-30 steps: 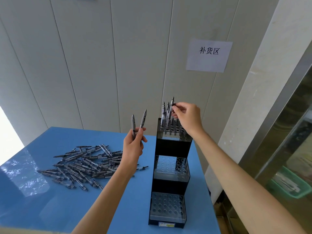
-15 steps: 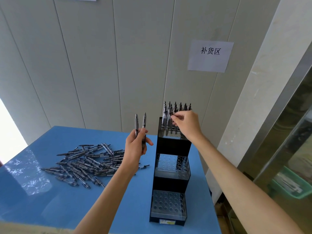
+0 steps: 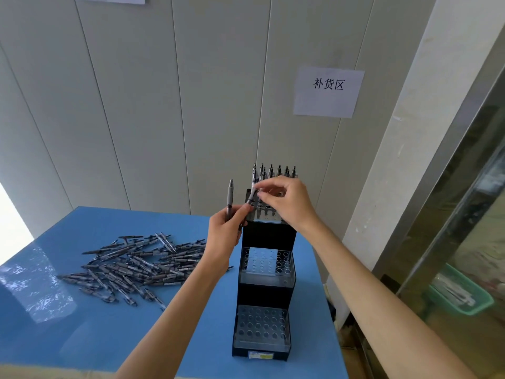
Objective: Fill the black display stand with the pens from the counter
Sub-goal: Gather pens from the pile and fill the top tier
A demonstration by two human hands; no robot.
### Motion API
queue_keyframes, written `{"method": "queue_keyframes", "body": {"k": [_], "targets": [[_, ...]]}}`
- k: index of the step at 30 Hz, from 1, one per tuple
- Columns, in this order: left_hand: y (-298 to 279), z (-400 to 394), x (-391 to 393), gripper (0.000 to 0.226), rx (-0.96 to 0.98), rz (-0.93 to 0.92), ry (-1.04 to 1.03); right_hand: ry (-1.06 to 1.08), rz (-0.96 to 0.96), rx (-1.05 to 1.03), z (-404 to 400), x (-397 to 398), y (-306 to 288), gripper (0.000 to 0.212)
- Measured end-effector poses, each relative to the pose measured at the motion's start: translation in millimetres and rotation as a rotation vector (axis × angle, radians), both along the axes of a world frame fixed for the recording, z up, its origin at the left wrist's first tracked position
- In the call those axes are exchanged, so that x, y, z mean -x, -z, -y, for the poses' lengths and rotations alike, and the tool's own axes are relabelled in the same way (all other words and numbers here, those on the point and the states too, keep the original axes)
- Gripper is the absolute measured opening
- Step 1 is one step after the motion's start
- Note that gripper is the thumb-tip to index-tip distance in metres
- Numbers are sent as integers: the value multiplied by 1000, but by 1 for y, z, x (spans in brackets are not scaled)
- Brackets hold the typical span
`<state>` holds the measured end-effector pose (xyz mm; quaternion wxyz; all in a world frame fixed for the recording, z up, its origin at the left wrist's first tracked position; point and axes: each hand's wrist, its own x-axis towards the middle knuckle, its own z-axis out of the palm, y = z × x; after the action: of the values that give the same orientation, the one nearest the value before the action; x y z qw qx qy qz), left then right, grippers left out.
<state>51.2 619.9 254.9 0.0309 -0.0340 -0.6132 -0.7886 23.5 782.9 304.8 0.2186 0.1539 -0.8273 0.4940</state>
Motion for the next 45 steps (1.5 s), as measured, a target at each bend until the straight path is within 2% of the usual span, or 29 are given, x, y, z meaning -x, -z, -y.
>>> {"method": "queue_keyframes", "body": {"k": [8, 15, 20, 24, 29, 35, 41, 45], "targets": [[-3, -7, -3, 26, 55, 4, 11, 34, -65, -326, -5, -5, 3, 34], [-1, -3, -2, 34, 56, 67, 16, 126, -191, -461, -13, -3, 2, 20], [3, 9, 4, 38, 34, 62, -56, 201, -118, -424, -27, 7, 3, 18], [8, 15, 3, 29, 99, 56, -67, 211, 4, -182, -30, 16, 3, 17], [15, 27, 3, 27, 188, -6, -27, 257, 81, -23, -26, 31, -1, 24], [19, 34, 10, 28, 224, 23, -67, 283, 49, -133, -23, 43, 0, 11], [20, 31, 16, 30, 195, 44, -92, 256, 64, -266, -21, 45, 7, 9], [20, 27, 19, 30, 193, 41, -78, 249, 75, -285, -19, 45, 11, 7]]}}
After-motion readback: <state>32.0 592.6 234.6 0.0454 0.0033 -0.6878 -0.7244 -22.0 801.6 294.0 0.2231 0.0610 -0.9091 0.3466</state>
